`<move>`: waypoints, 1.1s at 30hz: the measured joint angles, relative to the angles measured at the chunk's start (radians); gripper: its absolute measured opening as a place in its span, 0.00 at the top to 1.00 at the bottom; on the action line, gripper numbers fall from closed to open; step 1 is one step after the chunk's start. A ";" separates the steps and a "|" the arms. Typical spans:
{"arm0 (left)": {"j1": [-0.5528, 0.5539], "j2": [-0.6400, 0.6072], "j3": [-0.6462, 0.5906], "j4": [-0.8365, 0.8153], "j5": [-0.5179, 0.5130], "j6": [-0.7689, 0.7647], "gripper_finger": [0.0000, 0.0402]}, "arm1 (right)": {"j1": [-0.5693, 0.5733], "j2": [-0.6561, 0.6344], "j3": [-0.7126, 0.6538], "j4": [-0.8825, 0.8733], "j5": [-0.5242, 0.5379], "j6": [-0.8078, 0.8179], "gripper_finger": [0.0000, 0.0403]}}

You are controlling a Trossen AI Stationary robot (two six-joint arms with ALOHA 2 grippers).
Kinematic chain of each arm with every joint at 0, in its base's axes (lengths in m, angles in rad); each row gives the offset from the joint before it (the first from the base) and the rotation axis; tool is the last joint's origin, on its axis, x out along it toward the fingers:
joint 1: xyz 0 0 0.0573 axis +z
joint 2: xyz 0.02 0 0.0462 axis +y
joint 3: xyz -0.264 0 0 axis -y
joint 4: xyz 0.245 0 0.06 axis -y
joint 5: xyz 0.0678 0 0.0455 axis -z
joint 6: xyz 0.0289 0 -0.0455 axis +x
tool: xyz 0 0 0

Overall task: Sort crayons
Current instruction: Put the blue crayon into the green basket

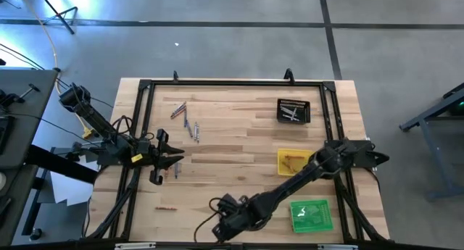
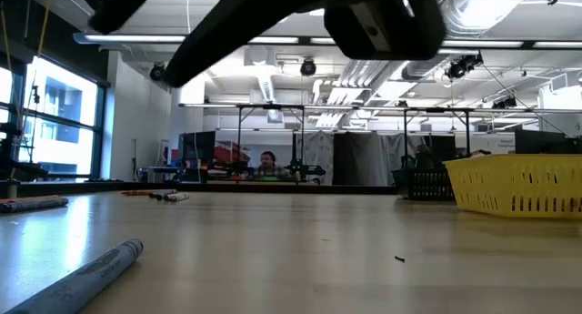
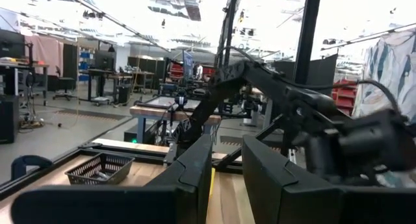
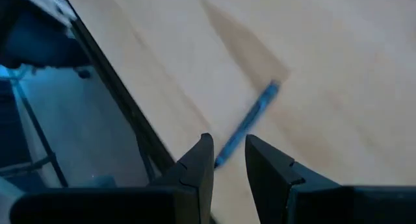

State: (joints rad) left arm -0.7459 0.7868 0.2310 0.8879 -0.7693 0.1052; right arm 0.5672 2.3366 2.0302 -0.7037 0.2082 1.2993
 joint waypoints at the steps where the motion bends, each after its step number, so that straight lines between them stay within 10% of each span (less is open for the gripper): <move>1: 0.000 0.000 0.000 0.000 0.000 -0.003 0.82 | 0.001 0.022 0.029 -0.016 -0.017 0.003 0.79; 33: -0.056 0.000 0.000 -0.015 0.000 -0.076 0.82 | -0.022 0.199 0.151 -0.074 -0.126 0.004 0.79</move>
State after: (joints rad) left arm -0.8017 0.7868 0.2309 0.8725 -0.7696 0.0296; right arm 0.5450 2.5359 2.1810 -0.7778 0.0826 1.3033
